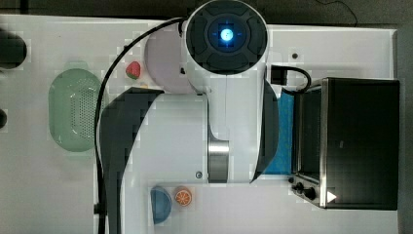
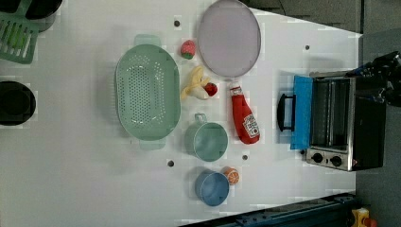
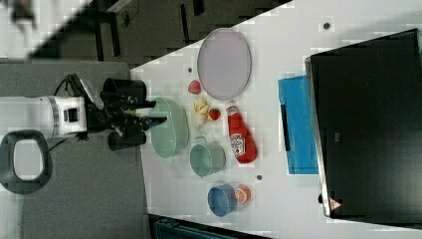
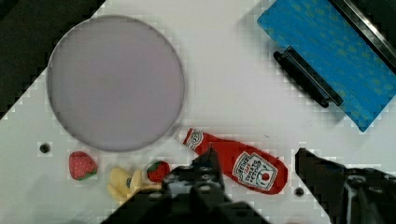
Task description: Pick Ketchup from the table and place in oven.
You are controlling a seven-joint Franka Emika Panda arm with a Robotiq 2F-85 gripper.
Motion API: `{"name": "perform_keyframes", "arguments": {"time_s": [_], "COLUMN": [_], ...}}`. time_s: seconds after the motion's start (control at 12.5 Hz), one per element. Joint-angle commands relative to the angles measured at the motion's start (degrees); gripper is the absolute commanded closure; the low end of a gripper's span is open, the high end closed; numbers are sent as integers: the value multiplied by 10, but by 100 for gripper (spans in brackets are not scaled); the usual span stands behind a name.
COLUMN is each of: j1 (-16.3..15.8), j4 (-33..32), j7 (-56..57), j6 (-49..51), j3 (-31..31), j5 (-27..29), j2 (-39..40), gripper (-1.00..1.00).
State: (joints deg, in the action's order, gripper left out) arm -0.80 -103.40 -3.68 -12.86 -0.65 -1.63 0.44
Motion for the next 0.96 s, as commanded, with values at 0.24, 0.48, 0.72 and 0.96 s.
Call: {"name": "perform_keyframes", "arguments": {"time_s": [0.24,0.48,0.72,0.96], "j1": [15,6,-6,-13], "j4": [-165,-177,-206,-244], "j7": [-25,14,109,215], "j6": [121,112,74,-11], "j3": [-13,-9,-1,8], "j5": [-2,-1,-1,-1], "j2": [-306,-287,-250,-203], "gripper": [-99,-100,-100,-100]}}
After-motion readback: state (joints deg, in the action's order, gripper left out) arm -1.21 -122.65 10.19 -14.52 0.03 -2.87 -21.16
